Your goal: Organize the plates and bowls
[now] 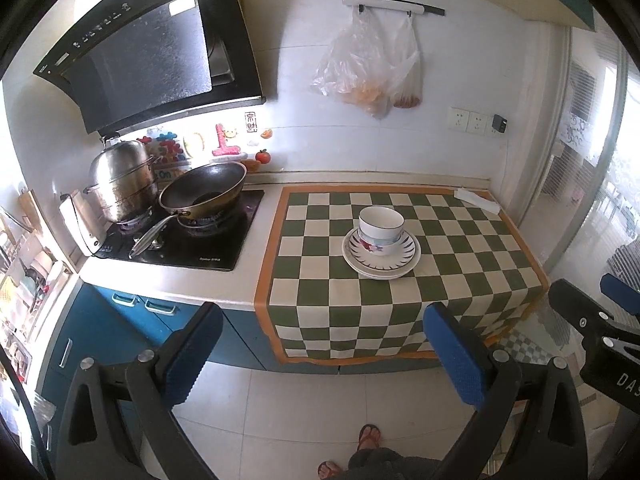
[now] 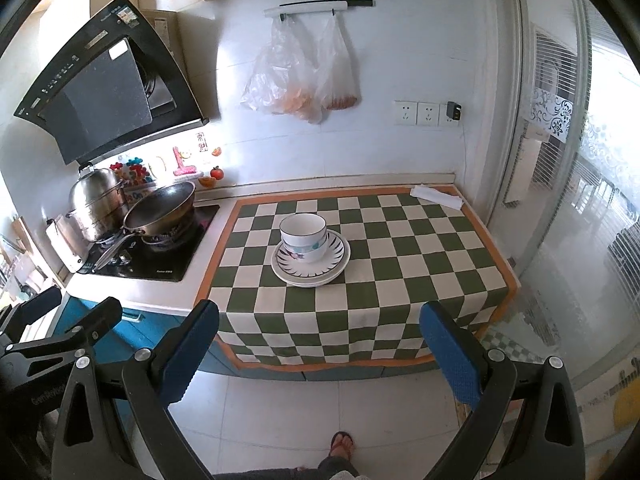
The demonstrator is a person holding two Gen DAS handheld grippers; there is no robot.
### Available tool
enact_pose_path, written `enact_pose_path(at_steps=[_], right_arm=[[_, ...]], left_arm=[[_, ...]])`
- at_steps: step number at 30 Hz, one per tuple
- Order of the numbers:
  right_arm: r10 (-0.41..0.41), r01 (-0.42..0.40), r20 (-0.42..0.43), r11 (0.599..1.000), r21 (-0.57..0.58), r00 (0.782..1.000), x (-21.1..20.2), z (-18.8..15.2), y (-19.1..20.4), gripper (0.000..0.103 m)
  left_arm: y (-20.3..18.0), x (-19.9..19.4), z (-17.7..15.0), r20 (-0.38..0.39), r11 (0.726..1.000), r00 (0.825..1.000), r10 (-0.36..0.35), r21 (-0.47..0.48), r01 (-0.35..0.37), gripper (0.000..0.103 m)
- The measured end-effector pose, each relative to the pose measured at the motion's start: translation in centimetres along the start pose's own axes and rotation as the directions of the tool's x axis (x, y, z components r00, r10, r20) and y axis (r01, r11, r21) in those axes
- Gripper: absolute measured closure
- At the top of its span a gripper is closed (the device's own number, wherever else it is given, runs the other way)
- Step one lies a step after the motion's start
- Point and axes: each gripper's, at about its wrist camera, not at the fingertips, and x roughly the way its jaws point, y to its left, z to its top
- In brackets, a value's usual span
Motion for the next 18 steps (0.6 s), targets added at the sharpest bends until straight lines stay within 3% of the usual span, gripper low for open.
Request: enact_pose_path(at_steps=[18], right_arm=[[-0.013, 0.013, -0.003, 1.000, 0.004, 1.000, -0.23, -0.67, 0.02, 0.001]], left_arm=[[0.02, -0.47, 0.31, 0.010, 1.000, 1.000, -0.002, 0.002, 0.002, 0.000]])
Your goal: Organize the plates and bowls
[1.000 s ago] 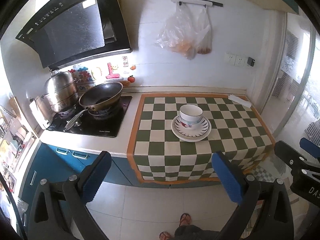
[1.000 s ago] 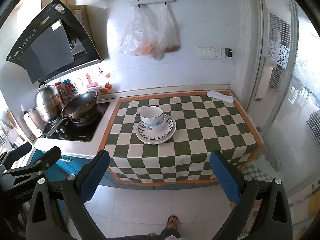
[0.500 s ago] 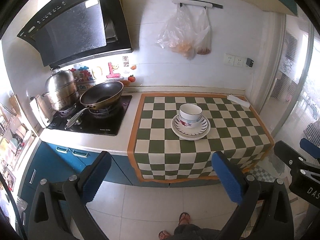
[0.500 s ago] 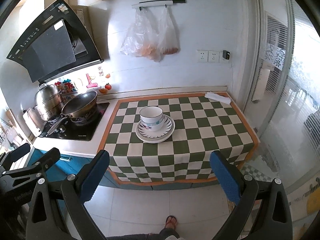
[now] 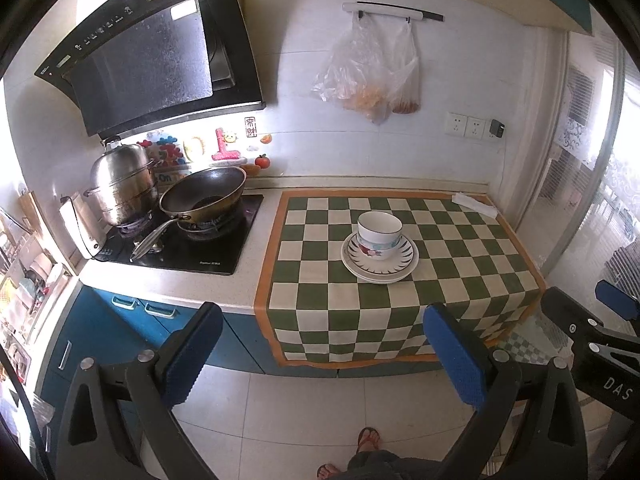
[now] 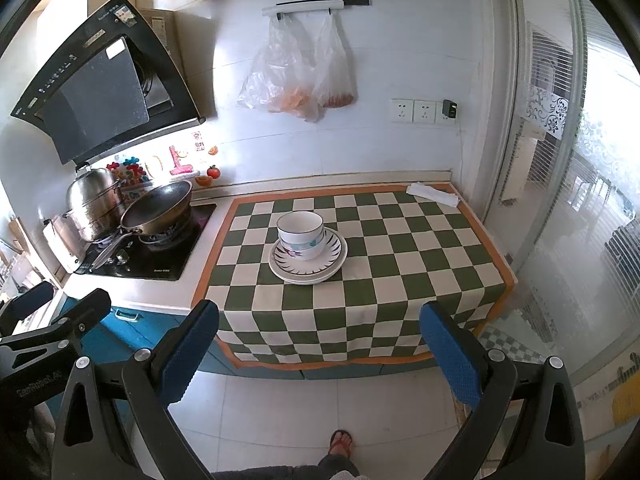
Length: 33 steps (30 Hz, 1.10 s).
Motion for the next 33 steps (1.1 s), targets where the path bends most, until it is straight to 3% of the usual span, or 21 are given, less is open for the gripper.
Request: enact_pose_path(at_steps=[33], right_arm=[[-0.024, 0.024, 0.009, 1.000, 0.000, 1.000, -0.5, 0.5, -1.5, 0.001]], left_arm=[[-1.7, -0.8, -0.1, -0.001, 1.000, 1.000, -0.012, -0.012, 0.012, 0.000]])
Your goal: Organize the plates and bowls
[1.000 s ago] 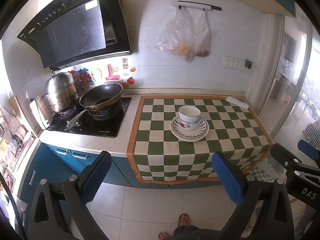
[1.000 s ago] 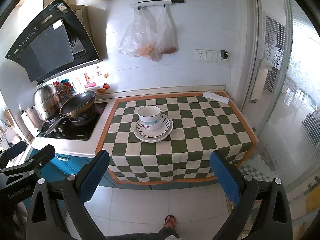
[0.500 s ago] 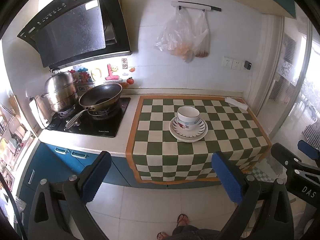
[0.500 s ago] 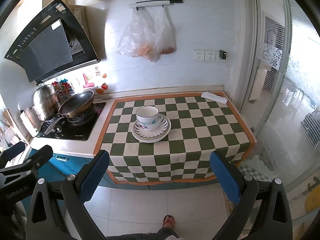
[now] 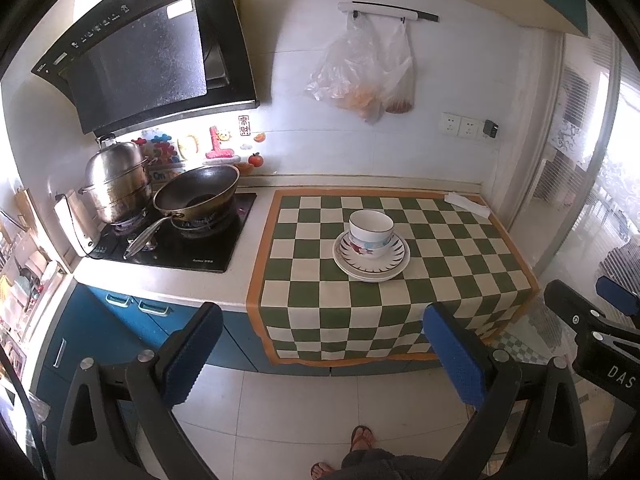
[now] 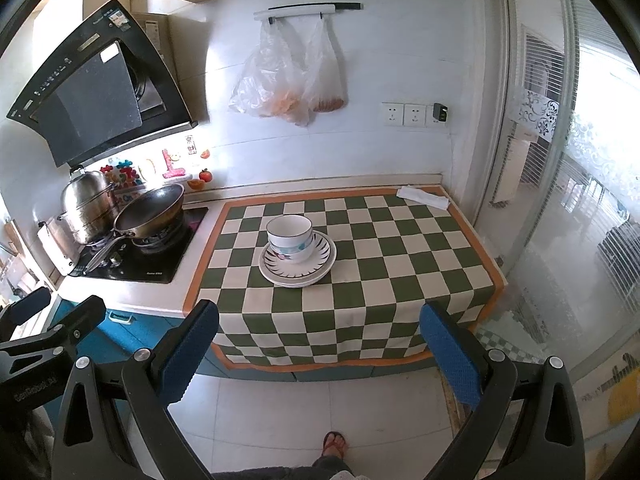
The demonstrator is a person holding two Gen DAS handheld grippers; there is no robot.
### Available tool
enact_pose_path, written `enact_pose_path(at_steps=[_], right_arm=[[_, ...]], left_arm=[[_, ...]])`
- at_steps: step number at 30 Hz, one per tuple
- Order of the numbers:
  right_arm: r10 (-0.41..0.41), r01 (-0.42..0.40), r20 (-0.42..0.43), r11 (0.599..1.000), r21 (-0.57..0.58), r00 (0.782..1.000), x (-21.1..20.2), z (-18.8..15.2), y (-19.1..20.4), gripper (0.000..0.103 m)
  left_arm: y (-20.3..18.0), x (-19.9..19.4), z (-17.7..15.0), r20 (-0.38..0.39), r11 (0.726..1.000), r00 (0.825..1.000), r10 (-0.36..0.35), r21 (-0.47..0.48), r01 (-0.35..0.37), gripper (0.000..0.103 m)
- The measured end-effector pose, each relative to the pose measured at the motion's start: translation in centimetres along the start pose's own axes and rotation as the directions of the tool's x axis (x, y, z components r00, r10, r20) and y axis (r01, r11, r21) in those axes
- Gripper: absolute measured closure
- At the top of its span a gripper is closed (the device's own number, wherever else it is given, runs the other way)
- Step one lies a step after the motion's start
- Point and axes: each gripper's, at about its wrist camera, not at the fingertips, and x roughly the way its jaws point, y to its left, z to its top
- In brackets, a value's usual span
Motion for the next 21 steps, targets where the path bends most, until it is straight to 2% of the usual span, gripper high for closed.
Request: enact_pose_path(at_steps=[21], right_arm=[[0.000, 0.000, -0.003, 1.000, -0.009, 1.000, -0.49, -0.06, 0.49, 0.001]], left_arm=[[-0.09, -0.45, -0.57, 0.008, 1.000, 1.000, 0.000, -0.007, 0.000, 0.000]])
